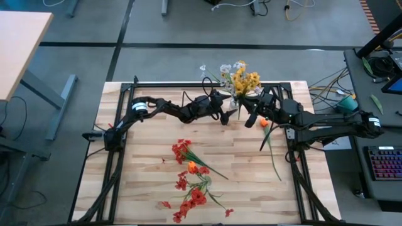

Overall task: Sort flowers into vase by color
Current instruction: Put the yellow flowers into the top transparent vase

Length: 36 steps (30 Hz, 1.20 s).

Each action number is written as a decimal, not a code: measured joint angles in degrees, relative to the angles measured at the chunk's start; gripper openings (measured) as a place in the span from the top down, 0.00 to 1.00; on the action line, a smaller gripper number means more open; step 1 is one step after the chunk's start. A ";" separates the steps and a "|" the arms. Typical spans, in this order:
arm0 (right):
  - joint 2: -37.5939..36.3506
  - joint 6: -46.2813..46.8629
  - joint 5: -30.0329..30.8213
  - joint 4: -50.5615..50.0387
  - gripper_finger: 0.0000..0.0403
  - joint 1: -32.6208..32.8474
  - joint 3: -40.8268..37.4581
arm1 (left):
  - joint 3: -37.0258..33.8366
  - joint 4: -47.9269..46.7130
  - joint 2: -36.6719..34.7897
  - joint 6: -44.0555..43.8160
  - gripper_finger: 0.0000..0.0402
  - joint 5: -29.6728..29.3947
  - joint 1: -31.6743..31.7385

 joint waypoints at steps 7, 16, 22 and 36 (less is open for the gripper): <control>0.02 0.90 0.01 -0.95 0.96 0.00 0.00 | 0.20 -0.22 0.00 -0.66 0.06 0.02 -0.07; -1.66 0.94 5.16 -2.21 0.96 -0.11 0.07 | 0.62 -0.31 0.00 -0.66 0.06 0.04 -0.07; -3.95 0.22 6.61 -2.99 0.96 -0.11 0.07 | 0.62 -0.66 -0.02 -0.59 0.06 0.03 -0.07; -3.30 0.00 6.47 -3.10 0.96 -0.11 0.04 | 0.92 -0.95 -0.02 -0.50 0.06 0.00 -0.07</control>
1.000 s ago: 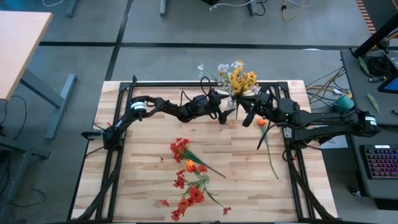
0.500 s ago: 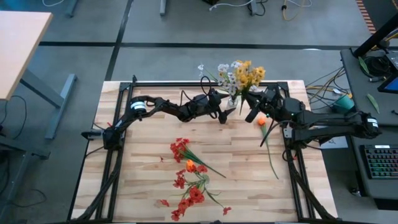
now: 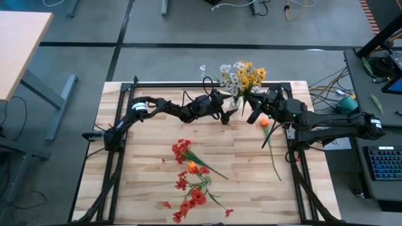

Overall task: Sort flowers into vase by color
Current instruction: Put the yellow flowers into the top transparent vase

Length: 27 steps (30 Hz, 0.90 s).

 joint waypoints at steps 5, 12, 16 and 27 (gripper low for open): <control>0.00 0.00 0.00 0.03 0.96 0.00 0.00 | 0.05 -0.04 0.00 -0.11 0.06 0.00 -0.02; 0.00 -0.07 0.00 0.00 0.96 0.00 0.00 | 0.05 -1.42 -0.02 -2.02 0.06 -2.00 -0.04; 0.00 -0.20 0.00 0.00 0.96 0.00 0.00 | 0.05 -1.72 -0.02 -2.08 0.06 -2.12 -0.04; 0.00 -0.22 0.00 -0.30 0.96 0.00 0.00 | 0.05 -1.70 -0.02 -1.20 0.06 0.20 -0.13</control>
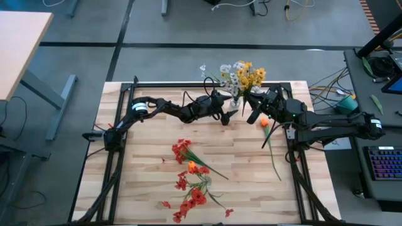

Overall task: Sort flowers into vase by color
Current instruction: Put the yellow flowers into the top transparent vase

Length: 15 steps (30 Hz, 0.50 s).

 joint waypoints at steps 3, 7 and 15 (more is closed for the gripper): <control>0.00 0.00 0.00 -0.02 0.96 0.00 0.00 | 0.05 -0.01 0.00 0.00 0.06 0.00 0.00; 0.00 -0.35 0.00 -0.04 0.96 0.00 0.00 | 0.90 -0.85 0.00 0.60 0.06 -0.05 0.01; 0.00 -0.35 0.00 -0.11 0.96 0.00 0.00 | 1.51 -2.76 0.00 1.27 0.12 -0.21 -0.09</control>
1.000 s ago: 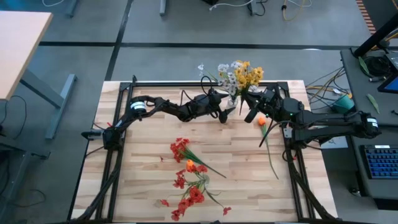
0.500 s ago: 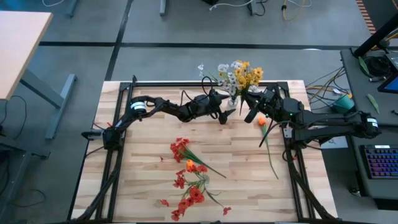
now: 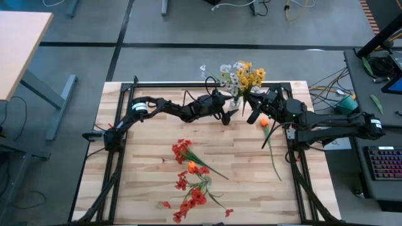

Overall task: Sort flowers into vase by color
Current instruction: Put the yellow flowers into the top transparent vase

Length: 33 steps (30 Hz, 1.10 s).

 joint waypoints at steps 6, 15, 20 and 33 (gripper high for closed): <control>0.00 -0.02 0.00 -0.02 0.96 0.00 0.00 | 0.00 -0.39 0.00 0.00 0.19 -0.09 0.00; 0.00 0.53 0.00 -0.79 0.96 0.00 0.00 | 0.00 -0.83 0.00 0.00 0.29 -1.53 0.02; 0.00 0.63 0.01 -0.69 0.96 0.00 0.00 | 0.00 -0.86 0.00 0.00 0.32 -1.53 0.00; 5.69 -0.44 11.14 9.98 0.96 0.00 -1.33 | 0.00 -1.20 0.00 0.00 0.39 -1.53 0.02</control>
